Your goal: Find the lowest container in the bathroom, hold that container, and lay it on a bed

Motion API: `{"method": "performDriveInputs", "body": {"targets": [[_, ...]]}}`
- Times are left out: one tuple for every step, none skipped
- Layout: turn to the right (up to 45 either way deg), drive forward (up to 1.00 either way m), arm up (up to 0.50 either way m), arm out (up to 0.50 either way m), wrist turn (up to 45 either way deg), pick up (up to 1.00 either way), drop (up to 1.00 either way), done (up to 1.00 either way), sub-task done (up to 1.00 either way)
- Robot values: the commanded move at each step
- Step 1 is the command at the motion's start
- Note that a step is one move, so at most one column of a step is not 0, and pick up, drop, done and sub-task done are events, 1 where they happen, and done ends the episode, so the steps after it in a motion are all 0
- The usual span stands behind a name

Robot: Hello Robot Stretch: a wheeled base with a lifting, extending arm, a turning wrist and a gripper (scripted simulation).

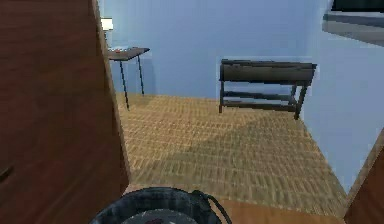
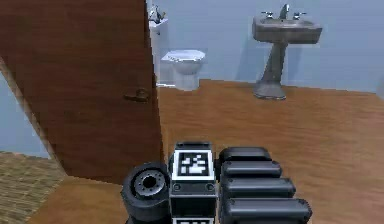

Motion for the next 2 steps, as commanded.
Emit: {"method": "performDriveInputs", "body": {"targets": [[0.0,1.00,0.00,0.00,0.0,0.00,0.00,0.00,0.00],[-3.0,0.00,0.00,0.00,0.0,0.00,0.00,0.00,0.00]]}}
